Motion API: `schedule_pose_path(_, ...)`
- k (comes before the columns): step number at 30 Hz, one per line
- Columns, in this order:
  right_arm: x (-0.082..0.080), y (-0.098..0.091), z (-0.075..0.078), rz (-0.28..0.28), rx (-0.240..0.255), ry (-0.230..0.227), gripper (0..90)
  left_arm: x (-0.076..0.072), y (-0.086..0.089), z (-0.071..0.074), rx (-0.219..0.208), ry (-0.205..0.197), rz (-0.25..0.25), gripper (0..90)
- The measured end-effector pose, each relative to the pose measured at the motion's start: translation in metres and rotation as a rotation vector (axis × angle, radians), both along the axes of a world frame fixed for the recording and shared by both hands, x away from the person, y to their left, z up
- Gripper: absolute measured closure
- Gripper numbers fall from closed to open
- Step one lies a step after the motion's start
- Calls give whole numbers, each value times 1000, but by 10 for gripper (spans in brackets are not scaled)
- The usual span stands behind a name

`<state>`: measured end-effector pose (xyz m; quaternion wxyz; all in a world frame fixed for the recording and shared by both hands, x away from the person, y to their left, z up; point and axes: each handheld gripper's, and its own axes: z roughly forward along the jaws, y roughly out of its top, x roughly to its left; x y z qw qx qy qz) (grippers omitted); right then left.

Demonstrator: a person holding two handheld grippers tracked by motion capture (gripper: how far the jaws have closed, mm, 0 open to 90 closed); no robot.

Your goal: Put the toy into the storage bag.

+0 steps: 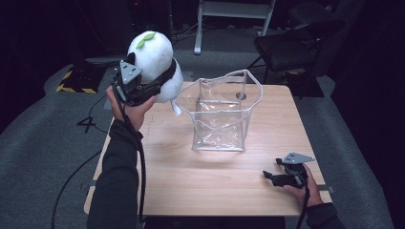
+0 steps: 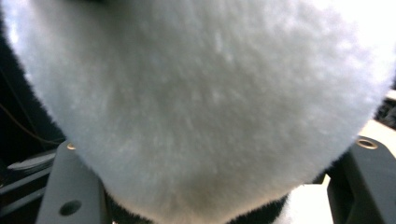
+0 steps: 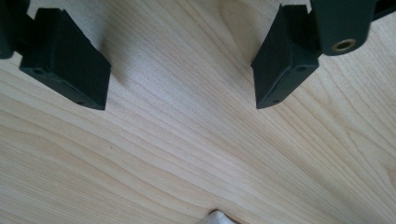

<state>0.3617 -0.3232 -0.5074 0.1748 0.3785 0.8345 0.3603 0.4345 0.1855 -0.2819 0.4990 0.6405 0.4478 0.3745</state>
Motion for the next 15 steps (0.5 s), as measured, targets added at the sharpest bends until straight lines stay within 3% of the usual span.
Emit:
schedule_pose_path(7, 0, 0, 0, 0, 0, 0, 192, -3, -18, 14, 4, -28, -39, 324)
schedule_pose_path(15, 0, 0, 0, 2, 2, 1, 193, 0, -37, 19, 13, -33, -66, 325)
